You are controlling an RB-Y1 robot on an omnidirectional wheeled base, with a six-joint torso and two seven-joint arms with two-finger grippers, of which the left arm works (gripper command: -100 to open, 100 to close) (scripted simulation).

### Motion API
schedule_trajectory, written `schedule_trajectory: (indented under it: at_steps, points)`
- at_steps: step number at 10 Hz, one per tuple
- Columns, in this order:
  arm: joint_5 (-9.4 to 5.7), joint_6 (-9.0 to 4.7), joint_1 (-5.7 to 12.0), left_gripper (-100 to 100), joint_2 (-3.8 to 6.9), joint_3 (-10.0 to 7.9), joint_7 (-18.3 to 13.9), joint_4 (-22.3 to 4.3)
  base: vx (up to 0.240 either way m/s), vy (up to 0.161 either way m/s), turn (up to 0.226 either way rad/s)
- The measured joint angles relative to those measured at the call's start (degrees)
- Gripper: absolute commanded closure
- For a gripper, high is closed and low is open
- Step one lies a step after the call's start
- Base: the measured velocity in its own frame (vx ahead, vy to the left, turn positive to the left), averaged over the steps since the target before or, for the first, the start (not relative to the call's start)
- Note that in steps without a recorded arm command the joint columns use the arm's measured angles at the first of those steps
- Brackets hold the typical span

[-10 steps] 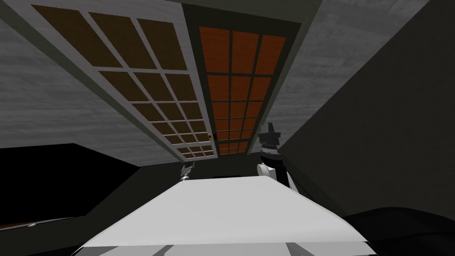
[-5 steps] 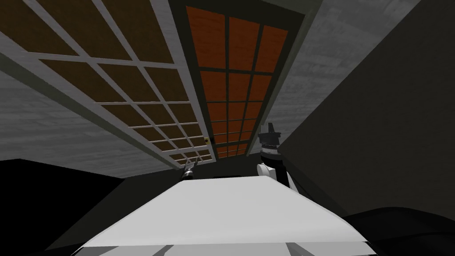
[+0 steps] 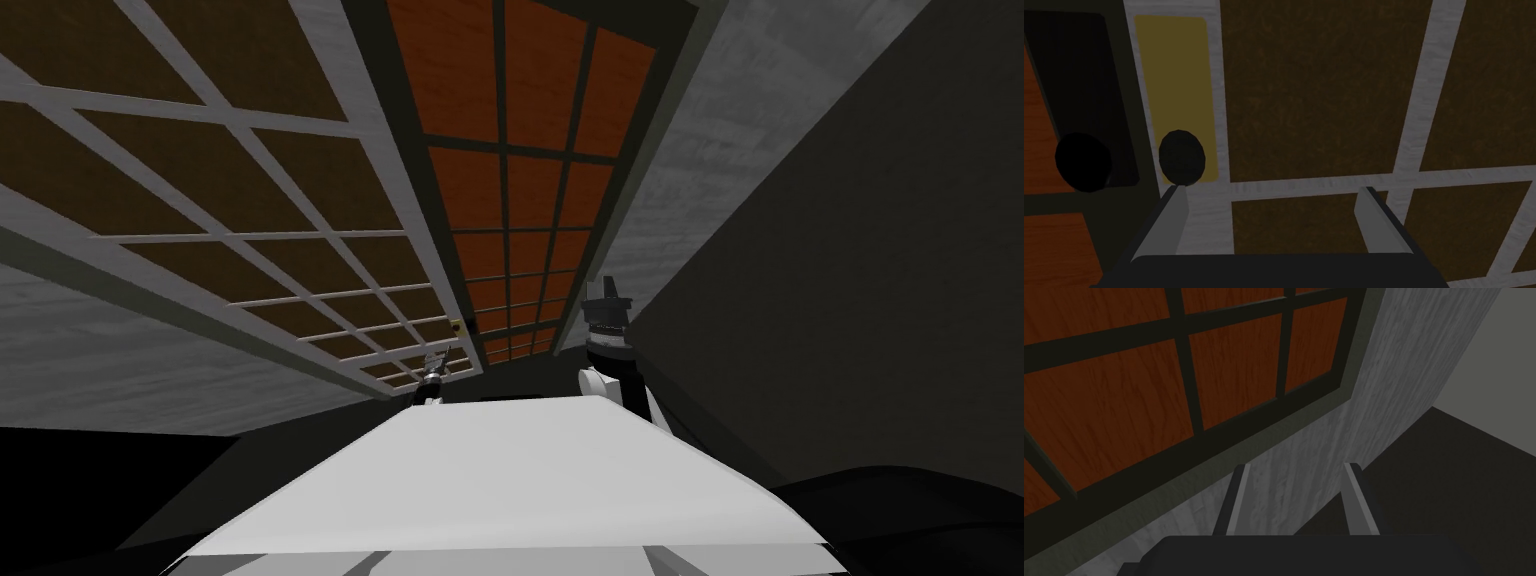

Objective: Pull the door open

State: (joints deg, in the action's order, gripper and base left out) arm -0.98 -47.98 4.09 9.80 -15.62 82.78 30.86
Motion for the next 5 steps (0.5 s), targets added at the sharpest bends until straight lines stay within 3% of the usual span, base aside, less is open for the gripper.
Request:
schedule_trajectory:
  at_steps: [4, 5]
  points:
    - [0.18, -0.58, 3.14, -100, -1.25, 0.84, 0.38, 0.73, 0.144, 0.005, -0.071]
    - [0.18, -0.52, 3.29, 100, -1.26, 0.87, 0.38, 0.8, -0.01, -0.001, 0.018]
